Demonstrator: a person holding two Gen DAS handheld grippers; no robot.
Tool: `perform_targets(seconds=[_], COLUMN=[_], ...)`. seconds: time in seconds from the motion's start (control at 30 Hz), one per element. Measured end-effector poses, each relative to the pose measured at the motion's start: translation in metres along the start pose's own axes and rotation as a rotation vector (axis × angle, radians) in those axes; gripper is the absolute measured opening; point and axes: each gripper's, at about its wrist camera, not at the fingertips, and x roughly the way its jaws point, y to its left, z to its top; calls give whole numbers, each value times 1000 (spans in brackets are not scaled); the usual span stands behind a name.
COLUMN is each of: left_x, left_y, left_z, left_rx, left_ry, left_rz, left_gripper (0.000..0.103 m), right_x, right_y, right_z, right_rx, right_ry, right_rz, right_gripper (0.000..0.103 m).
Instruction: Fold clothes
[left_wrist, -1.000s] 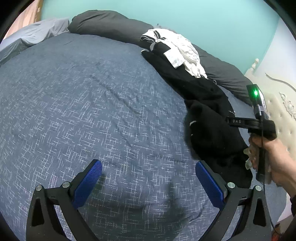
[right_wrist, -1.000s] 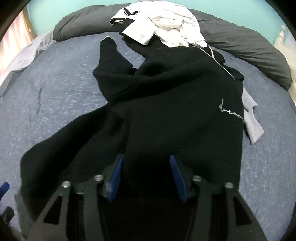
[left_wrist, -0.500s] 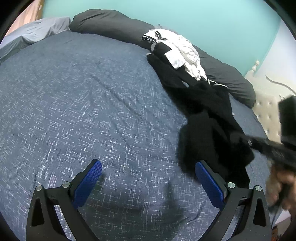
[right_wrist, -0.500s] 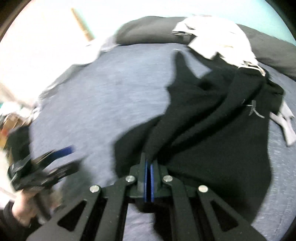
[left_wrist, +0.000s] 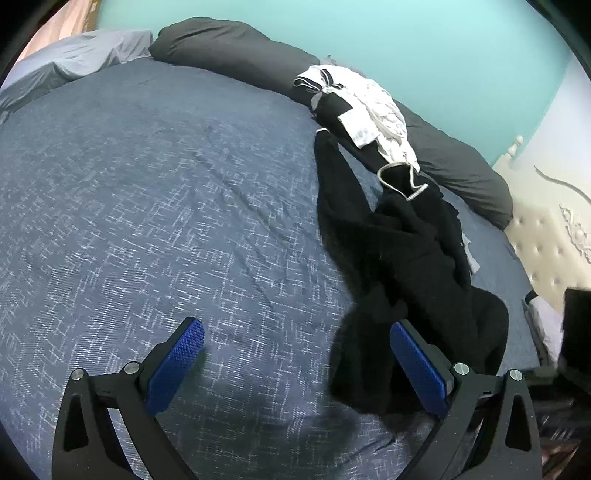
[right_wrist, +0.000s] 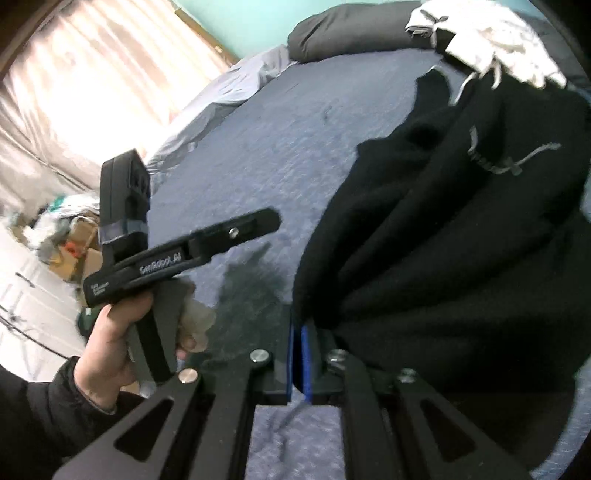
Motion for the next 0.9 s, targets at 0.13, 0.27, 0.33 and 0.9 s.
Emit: perform_targets(seconds=[0.13,0.27,0.33,0.9], left_x=[4,8,10,24], left_y=[-4,-7,-9,-9], left_z=[1,3,3,7], left_rx=[2,4,5,11], left_ry=[1,2,3,14], left_rz=[-7,-15,-19,-8], left_gripper=[103,103,103,103], right_x=[-46,-83,-89,-29], right_y=[-12,-44,-67,-183], right_z=[8,23,29,109], right_rx=[9,44,84,220], right_ry=[-113,-189,-203,-143], right_rz=[-53,-181,-274,-459], right_gripper=[28,41,42,58])
